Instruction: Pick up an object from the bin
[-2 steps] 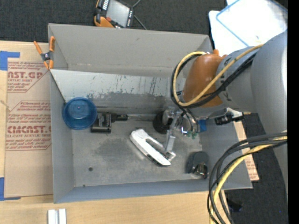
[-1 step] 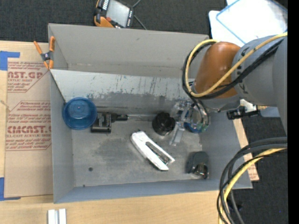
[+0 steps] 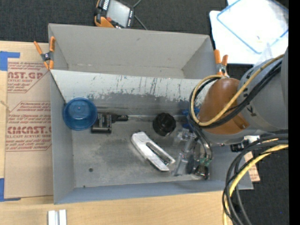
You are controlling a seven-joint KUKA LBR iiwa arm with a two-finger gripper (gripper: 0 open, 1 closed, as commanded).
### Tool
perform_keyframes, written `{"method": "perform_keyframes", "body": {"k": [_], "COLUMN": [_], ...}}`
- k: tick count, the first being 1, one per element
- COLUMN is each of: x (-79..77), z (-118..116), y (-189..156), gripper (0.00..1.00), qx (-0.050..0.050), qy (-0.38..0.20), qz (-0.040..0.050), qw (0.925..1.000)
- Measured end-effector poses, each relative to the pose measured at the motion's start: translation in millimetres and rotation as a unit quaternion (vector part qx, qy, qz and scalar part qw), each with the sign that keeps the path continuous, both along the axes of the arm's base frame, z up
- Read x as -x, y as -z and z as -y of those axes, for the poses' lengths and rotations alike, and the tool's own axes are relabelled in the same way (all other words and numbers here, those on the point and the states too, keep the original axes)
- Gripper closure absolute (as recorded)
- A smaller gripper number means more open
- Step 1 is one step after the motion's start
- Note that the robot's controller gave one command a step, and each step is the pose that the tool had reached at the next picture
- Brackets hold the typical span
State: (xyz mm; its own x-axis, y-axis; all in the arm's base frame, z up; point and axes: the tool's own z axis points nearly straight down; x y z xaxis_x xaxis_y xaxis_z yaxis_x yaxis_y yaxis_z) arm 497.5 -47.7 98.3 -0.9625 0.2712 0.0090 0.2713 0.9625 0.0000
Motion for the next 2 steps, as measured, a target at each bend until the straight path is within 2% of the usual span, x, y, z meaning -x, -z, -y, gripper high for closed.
{"method": "perform_keyframes", "body": {"k": [1, 2], "x": [-71.9, 5.1], "z": [-43.3, -55.0], "y": [24.9, 21.0], "gripper": [0.00, 1.00], "qx": [0.002, 0.000], "qy": [0.121, 0.119], "qz": [0.0109, 0.0126], "qw": [0.9926, 0.9928]}}
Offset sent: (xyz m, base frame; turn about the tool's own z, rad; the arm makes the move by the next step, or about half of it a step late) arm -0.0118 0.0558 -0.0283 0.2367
